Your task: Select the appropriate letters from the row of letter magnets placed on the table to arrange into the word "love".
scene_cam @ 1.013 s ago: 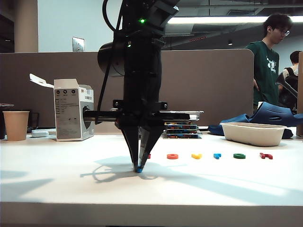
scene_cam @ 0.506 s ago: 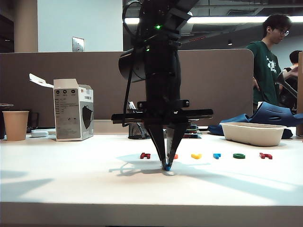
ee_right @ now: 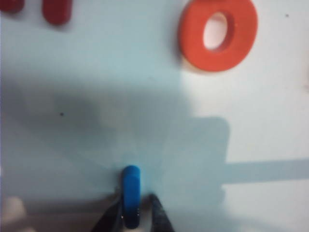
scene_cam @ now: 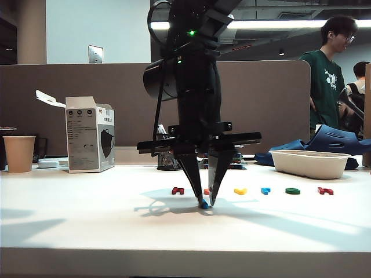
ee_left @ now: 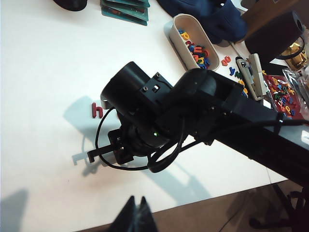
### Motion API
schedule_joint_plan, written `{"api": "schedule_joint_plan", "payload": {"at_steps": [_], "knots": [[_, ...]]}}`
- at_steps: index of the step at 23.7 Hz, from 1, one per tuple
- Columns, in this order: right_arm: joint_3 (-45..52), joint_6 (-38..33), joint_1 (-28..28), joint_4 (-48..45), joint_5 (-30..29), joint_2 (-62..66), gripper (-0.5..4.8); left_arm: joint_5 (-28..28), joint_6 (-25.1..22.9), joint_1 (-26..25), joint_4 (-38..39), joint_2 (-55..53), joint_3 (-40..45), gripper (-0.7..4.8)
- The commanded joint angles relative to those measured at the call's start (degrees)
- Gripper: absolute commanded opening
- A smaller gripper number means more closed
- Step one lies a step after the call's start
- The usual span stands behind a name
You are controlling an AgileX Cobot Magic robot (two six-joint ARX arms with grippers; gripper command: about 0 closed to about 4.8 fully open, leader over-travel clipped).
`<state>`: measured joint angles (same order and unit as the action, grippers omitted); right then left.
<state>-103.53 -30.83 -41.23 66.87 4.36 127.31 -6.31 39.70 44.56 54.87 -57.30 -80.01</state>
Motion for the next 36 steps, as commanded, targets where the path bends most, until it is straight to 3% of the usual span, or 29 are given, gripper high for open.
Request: {"api": "schedule_joint_plan", "payload": {"at_steps": [1, 4, 10, 13, 26, 36], "knots": [[1.3, -0.2, 0.0, 0.7, -1.4, 1.7, 0.87, -0.3, -0.3, 0.0, -0.6, 0.1, -0.2, -0.05], [1.3, -0.2, 0.0, 0.8, -1.7, 1.4, 1.45, -0.3, -0.3, 0.0, -0.6, 0.1, -0.2, -0.05], [1.3, 0.9, 0.0, 1.0, -3.5, 1.2, 1.6, -0.3, -0.3, 0.0, -0.6, 0.1, -0.2, -0.05], [1.2, 1.1, 0.0, 1.0, -4.2, 1.2, 2.17, -0.3, -0.3, 0.0, -0.6, 0.1, -0.2, -0.05], [1.2, 2.6, 0.5, 1.0, -4.2, -0.7, 2.22, -0.3, -0.3, 0.0, -0.6, 0.1, -0.2, -0.05], [1.2, 3.9, 1.0, 1.9, -3.9, -9.8, 2.22, -0.3, -0.3, 0.0, -0.6, 0.1, -0.2, -0.05]]}}
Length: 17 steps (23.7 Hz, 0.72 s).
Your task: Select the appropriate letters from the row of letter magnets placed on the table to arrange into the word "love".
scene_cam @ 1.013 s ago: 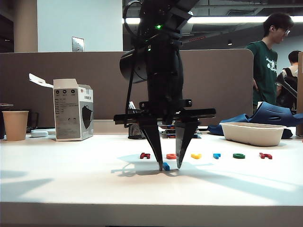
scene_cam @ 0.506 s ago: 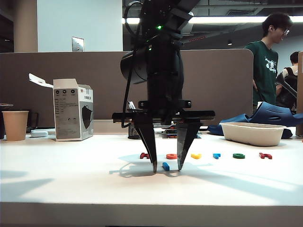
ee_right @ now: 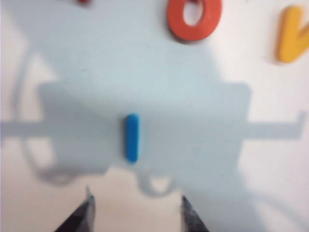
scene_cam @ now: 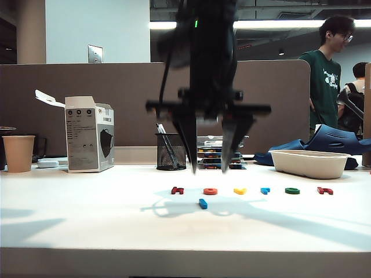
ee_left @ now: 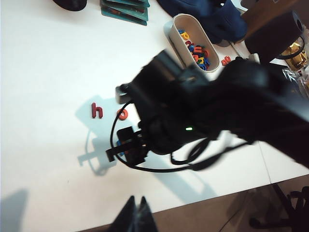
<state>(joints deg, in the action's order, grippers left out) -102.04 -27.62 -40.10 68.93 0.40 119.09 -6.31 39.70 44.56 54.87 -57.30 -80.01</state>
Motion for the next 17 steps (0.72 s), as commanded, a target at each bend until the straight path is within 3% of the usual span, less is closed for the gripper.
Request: {"api": "schedule_joint_plan", "payload": {"at_steps": [1, 5, 17], "knots": [[-0.2, 1.1, -0.2, -0.5, 0.5, -2.4, 2.22, -0.3, -0.3, 0.0, -0.6, 0.1, -0.2, -0.05], [-0.2, 2.7, 0.3, -5.2, 7.3, -3.8, 2.22, -0.3, -0.3, 0.0, -0.6, 0.1, -0.2, -0.05], [-0.2, 2.6, 4.2, -15.0, 4.5, -0.7, 2.22, -0.3, -0.3, 0.0, -0.6, 0.1, -0.2, -0.05]]}}
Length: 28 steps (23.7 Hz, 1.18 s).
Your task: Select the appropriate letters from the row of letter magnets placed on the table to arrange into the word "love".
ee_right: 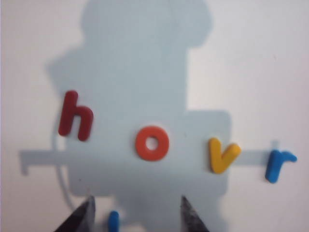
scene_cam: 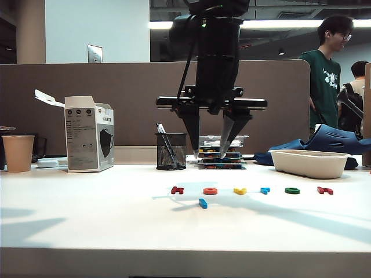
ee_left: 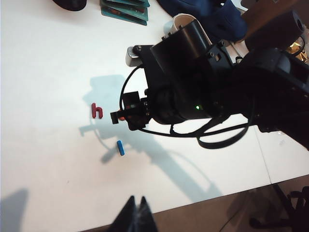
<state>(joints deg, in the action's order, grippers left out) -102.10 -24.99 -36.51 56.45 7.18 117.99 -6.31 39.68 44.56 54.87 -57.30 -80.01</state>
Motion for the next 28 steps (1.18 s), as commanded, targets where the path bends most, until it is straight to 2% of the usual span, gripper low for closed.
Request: {"api": "schedule_joint_plan", "payload": {"at_steps": [1, 14, 28], "knots": [[-0.1, 0.0, 0.8, -3.0, -2.5, 0.7, 2.22, -0.3, -0.3, 0.0, -0.6, 0.1, -0.2, -0.05], [-0.1, 0.0, 1.5, -4.3, -2.4, 6.7, 2.21, -0.3, -0.3, 0.0, -0.6, 0.1, -0.2, -0.05], [-0.1, -0.3, 2.3, -4.4, -3.3, 7.7, 2.2, -0.3, -0.3, 0.0, -0.6, 0.1, -0.2, -0.05]]}}
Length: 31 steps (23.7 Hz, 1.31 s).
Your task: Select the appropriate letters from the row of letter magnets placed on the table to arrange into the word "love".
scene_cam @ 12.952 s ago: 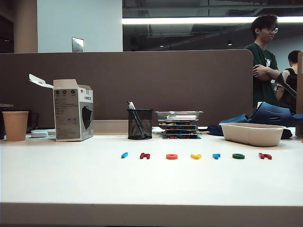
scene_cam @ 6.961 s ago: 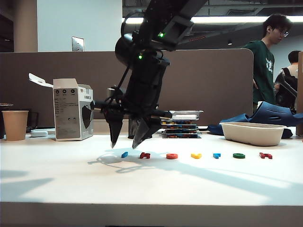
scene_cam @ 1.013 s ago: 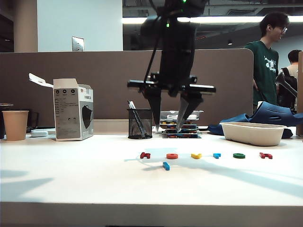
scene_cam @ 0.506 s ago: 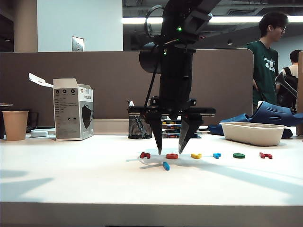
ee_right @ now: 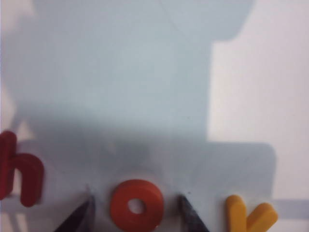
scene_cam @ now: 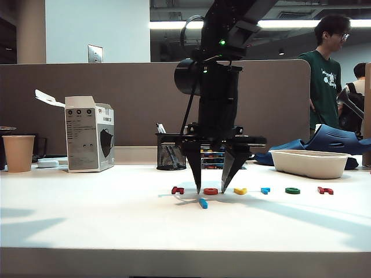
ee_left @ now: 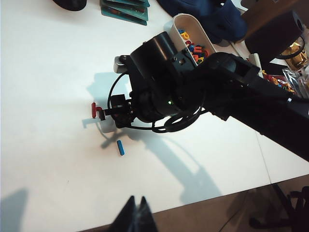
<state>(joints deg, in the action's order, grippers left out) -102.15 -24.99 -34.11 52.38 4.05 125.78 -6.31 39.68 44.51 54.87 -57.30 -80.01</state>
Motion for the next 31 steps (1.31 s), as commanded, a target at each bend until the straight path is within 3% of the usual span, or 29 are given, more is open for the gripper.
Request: {"api": "schedule_joint_plan", "payload": {"at_steps": [1, 7, 12, 18, 22, 31], "knots": [[-0.1, -0.4, -0.1, -0.3, -0.2, -0.1, 2.2, -0.3, -0.3, 0.0, -0.6, 0.1, -0.2, -0.05], [-0.1, -0.5, -0.1, -0.2, -0.1, 0.0, 2.06, -0.3, -0.3, 0.0, -0.6, 0.1, -0.2, -0.05], [-0.1, -0.5, -0.1, -0.2, -0.1, 0.0, 1.5, -0.3, -0.3, 0.0, -0.6, 0.1, -0.2, -0.05], [-0.1, -0.5, -0.1, -0.2, -0.1, 0.0, 1.42, -0.3, -0.3, 0.0, -0.6, 0.1, -0.2, -0.05], [-0.1, -0.5, -0.1, -0.2, -0.1, 0.0, 1.05, -0.3, -0.3, 0.0, -0.6, 0.1, -0.2, -0.05], [-0.1, -0.5, -0.1, 1.9, 0.1, 0.0, 1.04, -0.3, -0.3, 0.0, -0.6, 0.1, -0.2, -0.05]]}}
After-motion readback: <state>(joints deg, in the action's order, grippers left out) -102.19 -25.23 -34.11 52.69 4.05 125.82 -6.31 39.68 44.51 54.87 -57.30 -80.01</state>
